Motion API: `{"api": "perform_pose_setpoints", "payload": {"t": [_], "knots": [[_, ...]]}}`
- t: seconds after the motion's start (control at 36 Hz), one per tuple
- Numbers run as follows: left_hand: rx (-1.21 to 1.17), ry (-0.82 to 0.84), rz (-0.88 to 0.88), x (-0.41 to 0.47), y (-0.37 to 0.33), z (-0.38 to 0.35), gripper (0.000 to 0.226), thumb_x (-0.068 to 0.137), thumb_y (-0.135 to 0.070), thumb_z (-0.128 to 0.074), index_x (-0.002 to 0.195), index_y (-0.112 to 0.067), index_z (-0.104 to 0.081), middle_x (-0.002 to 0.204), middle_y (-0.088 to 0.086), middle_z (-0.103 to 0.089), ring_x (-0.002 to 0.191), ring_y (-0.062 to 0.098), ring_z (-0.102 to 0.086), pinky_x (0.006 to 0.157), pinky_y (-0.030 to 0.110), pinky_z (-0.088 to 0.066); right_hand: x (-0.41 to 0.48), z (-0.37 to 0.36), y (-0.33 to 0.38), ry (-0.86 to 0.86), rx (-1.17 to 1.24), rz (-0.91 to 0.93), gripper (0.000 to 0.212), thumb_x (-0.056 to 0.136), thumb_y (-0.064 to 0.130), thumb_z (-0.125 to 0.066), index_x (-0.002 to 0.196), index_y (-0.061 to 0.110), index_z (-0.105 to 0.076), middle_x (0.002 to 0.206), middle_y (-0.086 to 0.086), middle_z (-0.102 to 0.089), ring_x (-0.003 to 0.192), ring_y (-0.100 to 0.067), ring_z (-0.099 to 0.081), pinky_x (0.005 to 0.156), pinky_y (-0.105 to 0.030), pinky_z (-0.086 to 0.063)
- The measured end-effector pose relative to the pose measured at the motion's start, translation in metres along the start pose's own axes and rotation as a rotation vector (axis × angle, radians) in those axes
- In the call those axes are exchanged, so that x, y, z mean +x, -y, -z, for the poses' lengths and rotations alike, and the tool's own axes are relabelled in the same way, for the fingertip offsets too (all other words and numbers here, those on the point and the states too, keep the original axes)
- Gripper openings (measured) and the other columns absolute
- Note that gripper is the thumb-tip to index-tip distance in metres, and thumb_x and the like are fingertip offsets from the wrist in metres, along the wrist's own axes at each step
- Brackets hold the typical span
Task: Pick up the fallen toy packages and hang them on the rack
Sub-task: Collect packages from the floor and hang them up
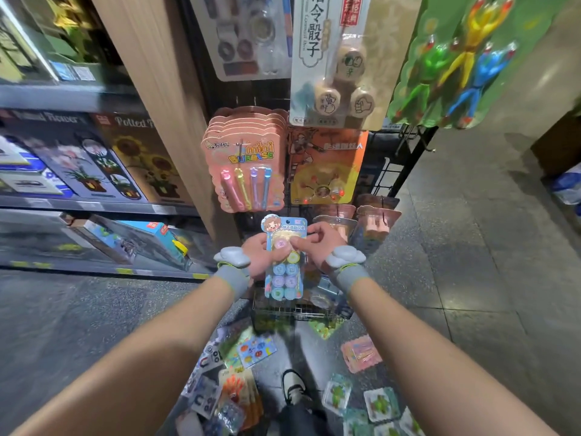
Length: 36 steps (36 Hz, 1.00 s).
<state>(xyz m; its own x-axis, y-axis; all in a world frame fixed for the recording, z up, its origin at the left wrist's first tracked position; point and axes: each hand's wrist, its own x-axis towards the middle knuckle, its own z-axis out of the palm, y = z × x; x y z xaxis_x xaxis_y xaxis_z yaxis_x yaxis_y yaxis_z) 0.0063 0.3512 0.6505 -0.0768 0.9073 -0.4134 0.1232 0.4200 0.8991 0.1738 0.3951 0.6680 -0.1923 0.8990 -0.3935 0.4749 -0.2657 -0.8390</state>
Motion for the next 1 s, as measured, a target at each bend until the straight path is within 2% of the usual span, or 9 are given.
{"api": "perform_pose_setpoints", "payload": {"t": [0.14, 0.31, 0.44, 0.53, 0.58, 0.69, 0.81, 0.92, 1.0], "knots": [[0.000, -0.023, 0.010, 0.008, 0.001, -0.001, 0.032, 0.085, -0.023, -0.076, 0.114, -0.013, -0.069, 0.102, -0.002, -0.074, 0.091, 0.010, -0.070, 0.070, 0.019, -0.055, 0.010, -0.004, -0.005, -0.026, -0.012, 0.009, 0.055, 0.073, 0.054, -0.076, 0.110, 0.021, -0.053, 0.096, -0.005, -0.067, 0.065, -0.021, -0.061, 0.066, -0.047, -0.060], [0.063, -0.065, 0.034, 0.020, 0.001, 0.001, 0.038, 0.082, -0.028, -0.079, 0.114, -0.011, -0.067, 0.106, 0.000, -0.073, 0.097, 0.014, -0.069, 0.086, 0.034, -0.056, 0.011, -0.007, -0.005, -0.071, -0.094, -0.025, 0.039, 0.085, 0.039, -0.070, 0.108, 0.014, -0.051, 0.073, 0.004, -0.057, 0.065, -0.020, -0.057, 0.068, -0.037, -0.053], [0.140, -0.116, 0.030, 0.033, -0.001, -0.003, 0.029, 0.086, -0.021, -0.076, 0.110, -0.009, -0.063, 0.099, -0.004, -0.069, 0.085, 0.003, -0.062, 0.067, 0.019, -0.048, 0.011, -0.012, -0.012, -0.053, -0.241, -0.035, 0.018, 0.086, 0.029, -0.067, 0.093, 0.019, -0.055, 0.081, 0.001, -0.062, 0.074, -0.021, -0.060, 0.070, -0.034, -0.054], [0.191, -0.127, 0.037, 0.044, 0.000, -0.005, 0.039, 0.084, -0.027, -0.076, 0.115, -0.009, -0.060, 0.106, 0.003, -0.070, 0.100, 0.021, -0.067, 0.085, 0.036, -0.055, 0.017, -0.016, -0.014, 0.000, -0.270, -0.015, 0.009, 0.087, 0.023, -0.062, 0.094, 0.018, -0.062, 0.085, 0.003, -0.062, 0.076, -0.020, -0.058, 0.074, -0.030, -0.052], [0.317, -0.137, 0.060, 0.052, 0.001, -0.004, 0.049, 0.083, -0.036, -0.075, 0.118, -0.009, -0.055, 0.108, 0.006, -0.068, 0.098, 0.026, -0.066, 0.089, 0.044, -0.054, 0.019, -0.018, -0.012, 0.014, -0.248, -0.017, 0.009, 0.087, 0.019, -0.059, 0.094, 0.019, -0.063, 0.085, 0.003, -0.062, 0.075, -0.019, -0.057, 0.076, -0.029, -0.052], [0.572, -0.137, 0.123, 0.073, 0.003, -0.002, 0.056, 0.083, -0.032, -0.075, 0.121, 0.000, -0.048, 0.109, 0.014, -0.063, 0.097, 0.031, -0.064, 0.071, 0.040, -0.055, 0.033, -0.024, -0.010, 0.016, -0.233, -0.026, 0.014, 0.088, 0.017, -0.051, 0.094, 0.026, -0.059, 0.090, 0.001, -0.066, 0.076, -0.022, -0.061, 0.076, -0.034, -0.054], [0.767, -0.192, 0.106, 0.077, -0.005, -0.005, 0.069, 0.083, -0.067, -0.057, 0.107, -0.003, -0.057, 0.103, 0.014, -0.066, 0.095, 0.031, -0.063, 0.084, 0.042, -0.052, 0.038, -0.024, -0.006, 0.052, -0.193, -0.034, 0.012, 0.092, 0.017, -0.052, 0.103, 0.023, -0.055, 0.088, 0.002, -0.061, 0.073, -0.019, -0.054, 0.072, -0.031, -0.048], [1.045, -0.180, 0.139, 0.075, -0.021, -0.009, 0.056, 0.097, -0.056, -0.045, 0.120, -0.006, -0.059, 0.110, 0.014, -0.063, 0.108, 0.031, -0.062, 0.085, 0.036, -0.049, 0.048, -0.024, -0.007, 0.058, -0.231, -0.044, 0.019, 0.093, 0.027, -0.060, 0.110, 0.023, -0.053, 0.096, 0.004, -0.059, 0.083, -0.021, -0.057, 0.081, -0.033, -0.049], [1.131, -0.132, 0.144, 0.077, -0.026, -0.007, 0.047, 0.104, -0.046, -0.039, 0.129, -0.011, -0.057, 0.120, 0.014, -0.061, 0.114, 0.030, -0.059, 0.089, 0.032, -0.047, 0.053, -0.025, -0.006, 0.067, -0.303, -0.052, 0.037, 0.093, 0.032, -0.058, 0.128, 0.021, -0.052, 0.117, 0.000, -0.062, 0.100, -0.026, -0.062, 0.089, -0.036, -0.051]]}}
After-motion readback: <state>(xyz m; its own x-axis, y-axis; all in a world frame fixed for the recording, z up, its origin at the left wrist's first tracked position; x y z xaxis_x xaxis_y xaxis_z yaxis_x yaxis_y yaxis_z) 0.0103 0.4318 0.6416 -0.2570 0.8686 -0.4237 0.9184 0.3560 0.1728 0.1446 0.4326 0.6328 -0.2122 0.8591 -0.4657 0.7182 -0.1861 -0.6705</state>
